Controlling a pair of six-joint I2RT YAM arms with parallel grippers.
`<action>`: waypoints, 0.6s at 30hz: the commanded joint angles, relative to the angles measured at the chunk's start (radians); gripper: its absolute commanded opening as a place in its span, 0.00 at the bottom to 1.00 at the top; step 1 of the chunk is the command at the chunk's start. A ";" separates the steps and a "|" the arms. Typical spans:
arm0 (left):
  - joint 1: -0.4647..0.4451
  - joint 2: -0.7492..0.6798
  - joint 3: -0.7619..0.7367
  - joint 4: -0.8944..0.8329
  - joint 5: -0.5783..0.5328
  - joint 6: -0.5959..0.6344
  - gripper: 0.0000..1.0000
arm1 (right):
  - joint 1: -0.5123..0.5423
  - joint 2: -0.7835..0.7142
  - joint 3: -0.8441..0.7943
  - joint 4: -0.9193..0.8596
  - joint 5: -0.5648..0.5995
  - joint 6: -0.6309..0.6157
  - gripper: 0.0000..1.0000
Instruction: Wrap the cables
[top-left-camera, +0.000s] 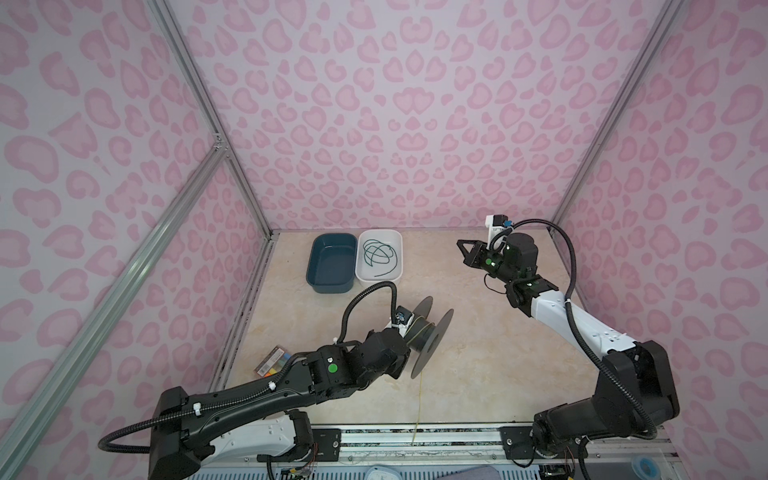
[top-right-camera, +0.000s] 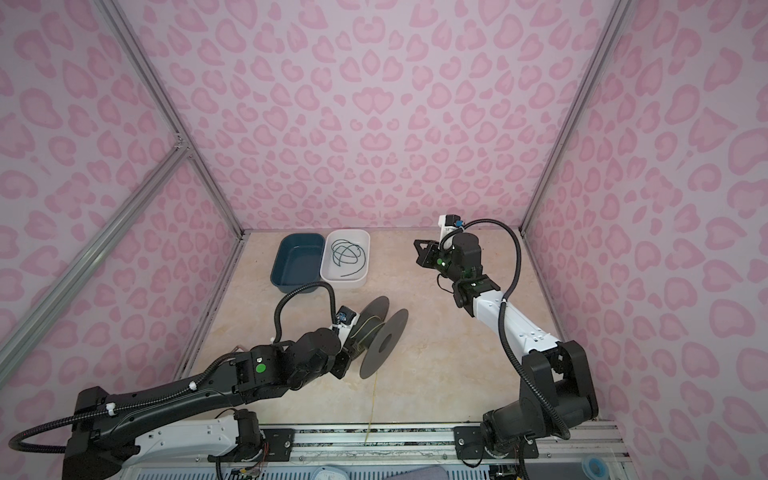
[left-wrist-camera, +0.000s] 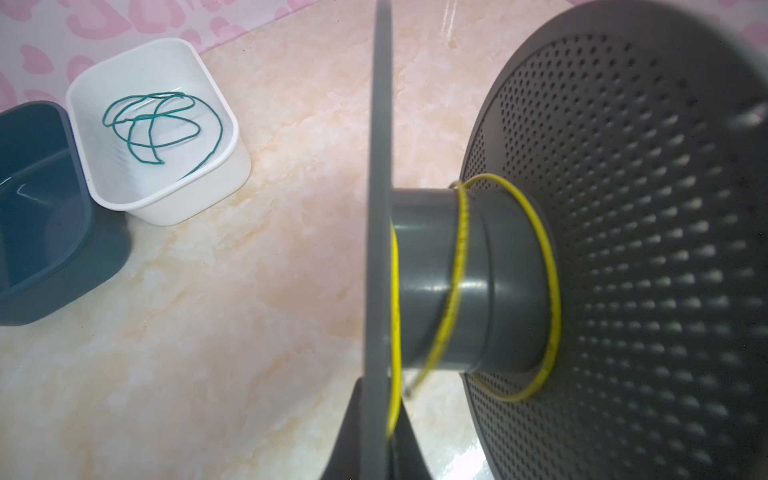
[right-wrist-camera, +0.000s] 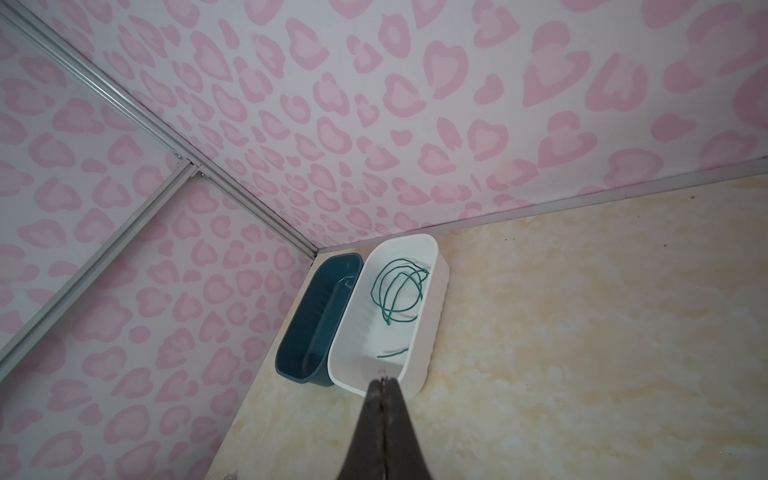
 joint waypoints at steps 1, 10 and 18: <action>0.031 -0.012 0.006 0.070 0.028 -0.019 0.04 | 0.007 -0.003 -0.034 0.106 -0.006 0.050 0.00; 0.209 0.034 0.083 0.039 0.009 -0.119 0.04 | 0.002 -0.098 -0.057 -0.094 0.013 -0.004 0.13; 0.280 0.164 0.207 0.013 -0.101 -0.149 0.04 | 0.179 -0.289 -0.153 -0.463 0.095 -0.192 0.42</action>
